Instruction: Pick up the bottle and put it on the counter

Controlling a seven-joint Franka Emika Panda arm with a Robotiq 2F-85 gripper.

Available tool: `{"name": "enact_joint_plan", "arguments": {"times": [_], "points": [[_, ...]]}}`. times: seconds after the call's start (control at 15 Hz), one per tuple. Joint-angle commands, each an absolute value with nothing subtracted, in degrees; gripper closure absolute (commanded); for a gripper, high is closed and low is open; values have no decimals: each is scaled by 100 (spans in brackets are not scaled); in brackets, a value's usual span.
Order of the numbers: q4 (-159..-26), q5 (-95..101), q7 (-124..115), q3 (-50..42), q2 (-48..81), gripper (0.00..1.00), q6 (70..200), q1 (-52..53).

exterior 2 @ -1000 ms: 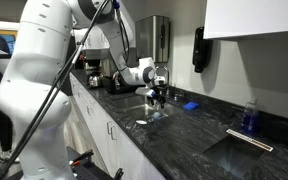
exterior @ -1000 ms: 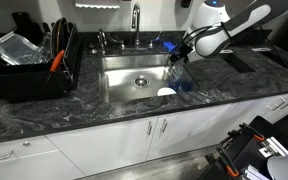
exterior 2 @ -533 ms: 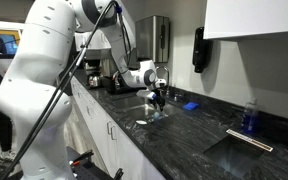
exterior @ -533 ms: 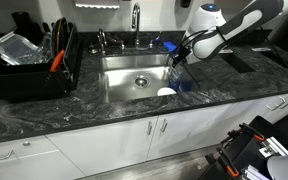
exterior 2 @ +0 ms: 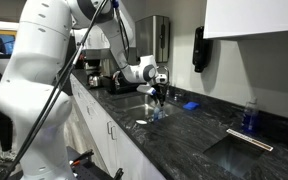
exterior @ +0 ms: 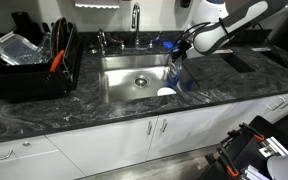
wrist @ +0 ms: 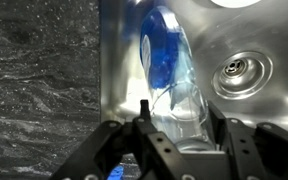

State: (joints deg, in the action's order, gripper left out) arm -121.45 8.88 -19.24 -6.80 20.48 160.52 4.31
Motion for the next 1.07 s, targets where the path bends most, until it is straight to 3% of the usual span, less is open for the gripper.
{"name": "enact_joint_plan", "arguments": {"times": [0.0,1.0], "points": [[-12172,705,-2010,-776,1423,71,15549,462],[-11916,1617,-3936,-1009,263,71,14209,-305]]}}
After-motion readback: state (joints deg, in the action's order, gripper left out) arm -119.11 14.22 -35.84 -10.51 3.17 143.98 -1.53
